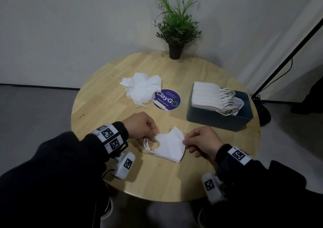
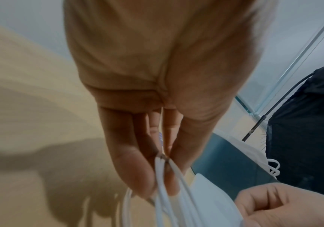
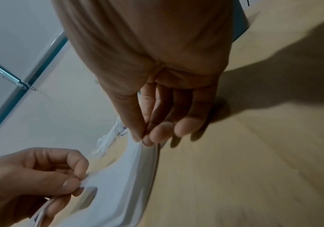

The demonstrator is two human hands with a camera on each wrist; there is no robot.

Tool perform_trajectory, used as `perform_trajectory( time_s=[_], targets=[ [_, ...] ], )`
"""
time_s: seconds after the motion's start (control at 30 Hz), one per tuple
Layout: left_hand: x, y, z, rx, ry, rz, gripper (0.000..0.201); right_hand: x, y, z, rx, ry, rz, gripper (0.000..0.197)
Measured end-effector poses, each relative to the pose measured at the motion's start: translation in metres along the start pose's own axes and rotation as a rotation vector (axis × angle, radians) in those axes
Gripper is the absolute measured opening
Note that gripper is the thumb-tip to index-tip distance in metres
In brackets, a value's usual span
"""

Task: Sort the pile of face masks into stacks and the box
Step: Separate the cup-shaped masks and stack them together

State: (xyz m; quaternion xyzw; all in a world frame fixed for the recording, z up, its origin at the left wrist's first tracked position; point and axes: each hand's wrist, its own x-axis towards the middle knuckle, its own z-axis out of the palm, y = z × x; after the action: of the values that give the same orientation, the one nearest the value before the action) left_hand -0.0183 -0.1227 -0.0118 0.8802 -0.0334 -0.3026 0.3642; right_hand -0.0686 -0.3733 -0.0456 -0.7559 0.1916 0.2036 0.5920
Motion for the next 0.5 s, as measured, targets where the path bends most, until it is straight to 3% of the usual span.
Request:
perform_trajectory(
  time_s=[0.5],
  targets=[
    [0.0078,-0.0019,0.0011,0.117,0.048,0.031,0.02,0.0,-0.0011,-0.0004,-0.16,0.02,-0.005,0.012]
  ],
)
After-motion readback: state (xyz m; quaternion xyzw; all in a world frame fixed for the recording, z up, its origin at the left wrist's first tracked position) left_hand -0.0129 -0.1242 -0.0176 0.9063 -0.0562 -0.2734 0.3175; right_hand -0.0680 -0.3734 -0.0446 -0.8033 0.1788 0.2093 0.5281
